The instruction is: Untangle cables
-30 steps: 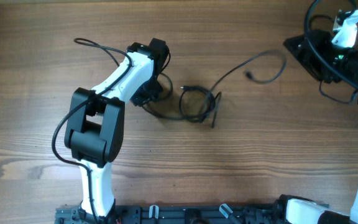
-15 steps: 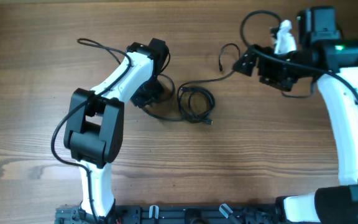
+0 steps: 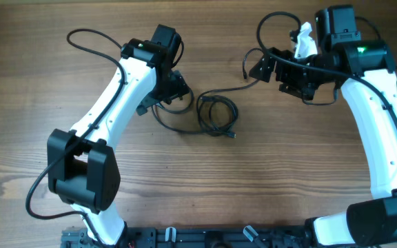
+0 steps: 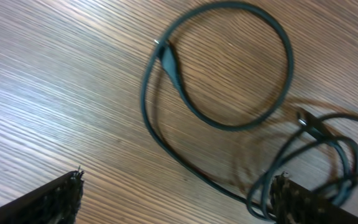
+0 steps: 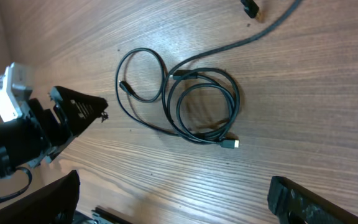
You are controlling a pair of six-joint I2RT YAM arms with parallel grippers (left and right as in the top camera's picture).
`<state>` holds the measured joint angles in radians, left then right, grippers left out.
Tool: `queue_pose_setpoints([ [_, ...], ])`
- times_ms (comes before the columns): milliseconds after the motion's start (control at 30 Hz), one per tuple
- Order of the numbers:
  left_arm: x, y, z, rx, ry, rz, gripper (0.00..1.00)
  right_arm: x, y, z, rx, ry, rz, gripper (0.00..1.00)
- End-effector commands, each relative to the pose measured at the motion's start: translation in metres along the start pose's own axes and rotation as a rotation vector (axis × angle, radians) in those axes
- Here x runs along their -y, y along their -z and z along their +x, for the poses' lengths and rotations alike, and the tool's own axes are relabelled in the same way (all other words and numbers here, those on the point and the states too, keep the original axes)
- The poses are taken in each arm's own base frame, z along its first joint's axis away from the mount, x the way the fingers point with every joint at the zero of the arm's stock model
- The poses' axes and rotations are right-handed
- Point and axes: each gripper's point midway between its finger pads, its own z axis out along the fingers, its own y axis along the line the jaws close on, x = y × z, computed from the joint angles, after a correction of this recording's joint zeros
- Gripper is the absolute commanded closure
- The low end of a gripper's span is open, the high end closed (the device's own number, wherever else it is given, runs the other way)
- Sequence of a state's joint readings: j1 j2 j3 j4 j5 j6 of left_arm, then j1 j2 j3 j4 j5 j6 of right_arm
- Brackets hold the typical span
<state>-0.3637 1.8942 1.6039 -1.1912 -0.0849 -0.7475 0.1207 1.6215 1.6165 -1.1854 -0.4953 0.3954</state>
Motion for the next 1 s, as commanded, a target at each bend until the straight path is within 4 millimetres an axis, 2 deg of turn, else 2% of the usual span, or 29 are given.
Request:
queue_pose_setpoints([
  [0,0.012,0.003,0.005,-0.037,-0.005,0.062,0.11,0.0,-0.013,0.005,-0.008,0.095,0.071,0.0],
  [133,0.003,-0.012,0.015,-0.068,-0.007,0.029,0.2,-0.011,-0.023,0.015,-0.027,0.148,0.09,0.03],
  [200,0.001,-0.024,0.018,-0.072,-0.007,0.026,0.2,-0.02,-0.036,0.02,-0.054,0.178,0.086,0.12],
  [300,-0.004,-0.042,0.024,-0.077,-0.005,0.019,0.25,-0.016,-0.081,0.032,-0.144,0.158,0.156,0.17],
  [367,-0.006,-0.049,0.024,-0.074,0.0,0.021,0.31,-0.012,-0.107,0.039,-0.202,0.161,0.177,0.18],
  [467,-0.022,-0.058,0.016,-0.081,0.048,0.011,0.38,0.005,-0.147,0.04,-0.269,0.107,0.211,0.19],
  [533,-0.036,-0.063,0.012,-0.094,0.084,-0.006,0.39,0.003,-0.172,0.042,-0.312,0.089,0.154,0.2],
  [600,-0.042,-0.067,0.01,-0.097,0.102,-0.009,0.4,0.003,-0.184,0.042,-0.32,0.061,0.136,0.25],
  [700,-0.04,-0.07,0.007,-0.085,0.104,0.002,0.4,0.002,-0.196,0.043,-0.32,0.054,0.136,0.35],
  [733,-0.039,-0.07,0.006,-0.08,0.104,0.006,0.4,-0.003,-0.201,0.043,-0.314,0.071,0.128,0.41],
  [800,-0.038,-0.07,0.007,-0.086,0.104,0.012,0.4,0.001,-0.206,0.044,-0.289,0.046,0.185,0.47],
  [967,-0.026,-0.068,0.017,-0.146,0.105,0.076,0.4,0.002,-0.221,0.053,-0.267,0.04,0.204,0.49],
])
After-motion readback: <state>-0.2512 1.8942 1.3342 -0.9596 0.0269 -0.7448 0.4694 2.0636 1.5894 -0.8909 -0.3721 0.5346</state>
